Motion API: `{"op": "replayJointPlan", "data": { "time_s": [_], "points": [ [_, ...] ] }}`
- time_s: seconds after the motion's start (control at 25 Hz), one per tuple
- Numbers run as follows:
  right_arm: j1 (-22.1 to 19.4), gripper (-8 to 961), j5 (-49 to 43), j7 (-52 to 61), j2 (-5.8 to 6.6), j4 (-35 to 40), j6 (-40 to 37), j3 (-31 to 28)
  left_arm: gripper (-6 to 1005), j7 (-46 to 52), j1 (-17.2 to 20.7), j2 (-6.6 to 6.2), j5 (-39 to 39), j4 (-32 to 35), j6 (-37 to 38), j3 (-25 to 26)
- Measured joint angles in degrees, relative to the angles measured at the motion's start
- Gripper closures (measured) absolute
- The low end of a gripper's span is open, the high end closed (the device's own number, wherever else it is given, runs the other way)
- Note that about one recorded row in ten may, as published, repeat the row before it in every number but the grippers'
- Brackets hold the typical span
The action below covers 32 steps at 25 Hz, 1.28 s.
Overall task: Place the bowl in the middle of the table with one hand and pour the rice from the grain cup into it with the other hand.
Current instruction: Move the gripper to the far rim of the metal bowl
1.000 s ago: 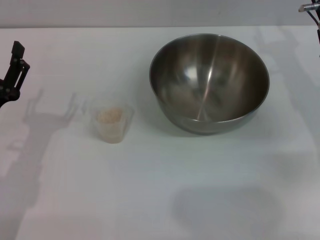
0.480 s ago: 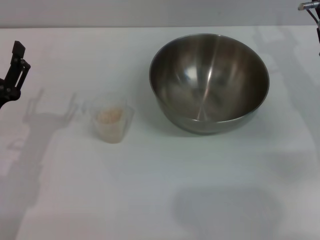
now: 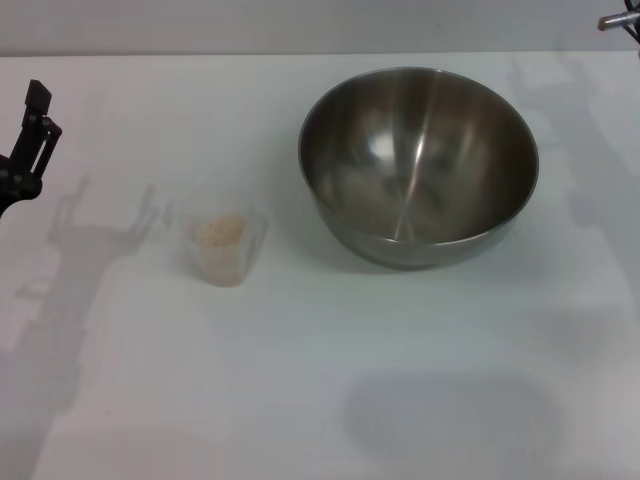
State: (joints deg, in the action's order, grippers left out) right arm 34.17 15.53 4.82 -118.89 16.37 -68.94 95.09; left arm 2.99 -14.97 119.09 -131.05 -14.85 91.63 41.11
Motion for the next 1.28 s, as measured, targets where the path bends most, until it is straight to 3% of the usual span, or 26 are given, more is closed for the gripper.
{"op": "replayJointPlan", "data": {
  "time_s": [0.2, 0.24, 0.28, 0.4, 0.44, 0.48, 0.6, 0.64, 0.68, 0.8, 0.84, 0.92, 1.04, 1.28],
  "points": [
    [-2.2, 309, -0.7, -9.0, -0.12, 9.3, 11.3, 0.1, 167, 0.0, -0.4, 0.00, 0.0, 0.0, -0.4, -0.1],
    [-3.5, 309, -0.8, -10.0, 0.00, 15.5, 20.0, -0.1, 167, 0.0, -0.6, -0.04, 0.0, 0.0, -0.7, 0.0],
    [-3.5, 311, -0.8, -10.0, 0.00, 15.5, 20.0, -0.1, 167, 0.0, -0.6, -0.04, 0.0, 0.0, -0.7, 0.0],
    [-5.7, 318, -0.8, -10.3, 0.07, 26.4, 35.3, -0.6, 167, 0.0, -0.9, -0.10, 0.0, 0.0, -0.8, 0.0],
    [-7.3, 320, -0.8, -10.3, -0.03, 34.0, 45.2, -0.6, 167, 0.0, -1.1, -0.14, 0.0, 0.0, -0.9, 0.0],
    [-7.3, 323, -0.8, -10.3, -0.03, 34.0, 45.2, -0.6, 167, 0.0, -1.1, -0.14, 0.0, 0.0, -0.9, 0.0],
    [-9.4, 330, -0.8, -10.3, -0.31, 47.2, 63.4, -0.6, 167, 0.0, -1.3, -0.17, 0.0, 0.1, -0.9, 0.3],
    [-10.2, 332, -0.6, -10.3, -0.41, 56.6, 77.8, -0.9, 167, 0.0, -1.4, -0.18, 0.0, 0.1, -0.9, 0.5],
    [-10.2, 334, -0.6, -10.3, -0.41, 56.6, 77.8, -0.9, 167, 0.0, -1.4, -0.18, 0.0, 0.1, -0.9, 0.5],
    [-9.8, 341, -0.3, -10.0, -0.36, 67.0, 96.9, -2.8, 167, 0.0, -1.4, -0.21, 0.0, 0.3, -0.9, 1.3],
    [-8.4, 343, -0.3, -10.0, -0.18, 71.9, 108.8, -5.1, 167, 0.0, -1.4, -0.27, 0.0, 0.3, -0.9, 1.6],
    [-7.7, 348, -0.3, -10.1, -0.11, 72.9, 112.4, -6.0, 166, 0.0, -1.4, -0.31, 0.0, 0.2, -0.9, 1.7],
    [-3.2, 355, -0.2, -12.4, 0.14, 74.9, 127.9, -12.6, 166, 0.0, -1.6, -0.37, 0.0, 0.2, -0.9, 2.3],
    [3.3, 368, 2.1, -18.4, 0.11, 70.0, 141.4, -21.0, 166, 0.0, -2.2, -0.36, 0.0, 0.6, -0.8, 2.4]
  ]
}}
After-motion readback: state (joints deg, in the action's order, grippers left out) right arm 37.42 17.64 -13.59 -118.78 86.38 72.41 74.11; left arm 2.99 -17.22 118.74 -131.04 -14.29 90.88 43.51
